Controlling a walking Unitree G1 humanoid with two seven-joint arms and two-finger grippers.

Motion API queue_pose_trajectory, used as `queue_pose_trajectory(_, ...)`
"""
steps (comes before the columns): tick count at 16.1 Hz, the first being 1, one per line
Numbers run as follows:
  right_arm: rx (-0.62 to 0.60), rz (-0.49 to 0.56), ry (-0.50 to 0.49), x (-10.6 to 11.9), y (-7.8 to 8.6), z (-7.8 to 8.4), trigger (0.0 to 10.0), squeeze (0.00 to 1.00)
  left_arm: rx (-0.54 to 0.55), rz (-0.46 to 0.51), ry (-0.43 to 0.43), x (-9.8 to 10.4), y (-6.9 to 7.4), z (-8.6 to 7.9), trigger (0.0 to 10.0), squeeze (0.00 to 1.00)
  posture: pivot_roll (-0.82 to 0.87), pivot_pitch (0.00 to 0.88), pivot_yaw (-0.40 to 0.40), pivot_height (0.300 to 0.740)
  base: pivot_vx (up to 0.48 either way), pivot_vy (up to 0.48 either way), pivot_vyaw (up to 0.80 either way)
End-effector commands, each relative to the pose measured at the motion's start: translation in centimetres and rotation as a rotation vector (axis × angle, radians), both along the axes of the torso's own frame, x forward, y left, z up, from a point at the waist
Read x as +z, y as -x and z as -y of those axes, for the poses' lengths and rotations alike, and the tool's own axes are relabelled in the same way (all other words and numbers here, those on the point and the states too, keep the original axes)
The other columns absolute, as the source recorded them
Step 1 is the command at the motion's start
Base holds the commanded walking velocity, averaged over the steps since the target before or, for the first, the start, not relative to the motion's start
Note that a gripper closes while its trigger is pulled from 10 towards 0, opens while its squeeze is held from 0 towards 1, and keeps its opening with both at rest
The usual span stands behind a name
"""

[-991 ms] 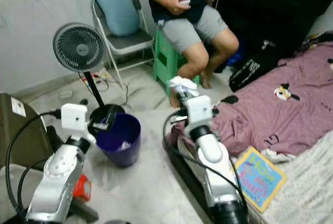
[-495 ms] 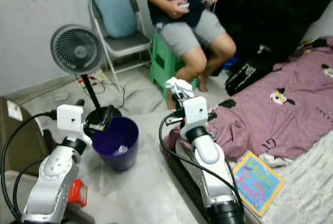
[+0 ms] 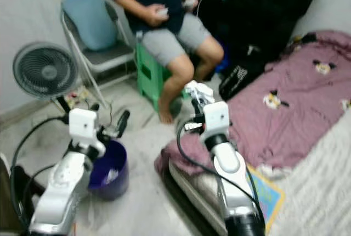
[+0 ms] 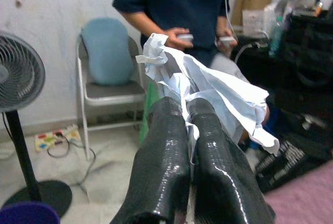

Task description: Clean up the room

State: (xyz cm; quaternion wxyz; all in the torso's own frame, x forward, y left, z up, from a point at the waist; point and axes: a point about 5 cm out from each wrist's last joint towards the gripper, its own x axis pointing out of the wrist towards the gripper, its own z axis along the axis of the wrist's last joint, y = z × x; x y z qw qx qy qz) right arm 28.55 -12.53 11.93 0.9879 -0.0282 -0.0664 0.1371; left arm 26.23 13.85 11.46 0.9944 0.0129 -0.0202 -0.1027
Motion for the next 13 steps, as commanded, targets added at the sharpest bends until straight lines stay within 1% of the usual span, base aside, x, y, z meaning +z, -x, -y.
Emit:
queue_pose_trajectory(1, 0.045, 0.030, -0.013, 0.76, -0.15, -1.31, 10.0, 0.00, 0.058, 0.000, -0.030, 0.07, -0.08, -1.23, 10.0, 0.00, 0.03, 0.000, 0.021, 0.740, 0.000, 0.000, 0.00)
queue_pose_trajectory(2, 0.027, 0.028, -0.020, 0.68, -0.18, -1.15, 10.0, 0.00, 0.072, -0.010, -0.046, -0.07, -0.19, -1.31, 10.0, 0.00, 0.03, 0.000, 0.021, 0.740, 0.000, 0.000, 0.00)
queue_pose_trajectory(4, 0.005, 0.024, -0.003, 0.58, -0.33, -0.93, 10.0, 0.00, 0.078, -0.017, -0.032, -0.17, -0.24, -1.39, 10.0, 0.00, 0.03, 0.000, 0.021, 0.740, 0.000, 0.000, 0.00)
queue_pose_trajectory(6, 0.010, 0.029, 0.008, 0.62, -0.34, -0.99, 10.0, 0.00, 0.077, -0.016, -0.034, -0.16, -0.24, -1.40, 10.0, 0.00, 0.03, 0.000, 0.021, 0.740, 0.000, 0.000, 0.00)
queue_pose_trajectory(7, 0.014, 0.036, 0.035, 0.65, -0.31, -1.07, 10.0, 0.00, 0.080, -0.016, -0.038, -0.15, -0.24, -1.39, 10.0, 0.00, 0.03, 0.000, 0.021, 0.740, 0.000, 0.000, 0.80)
queue_pose_trajectory(13, 0.028, 0.031, 0.028, 0.57, -0.32, -1.32, 10.0, 0.00, 0.076, -0.015, -0.051, -0.16, -0.26, -1.26, 10.0, 0.00, 0.03, 0.000, 0.021, 0.740, 0.000, 0.000, 0.80)
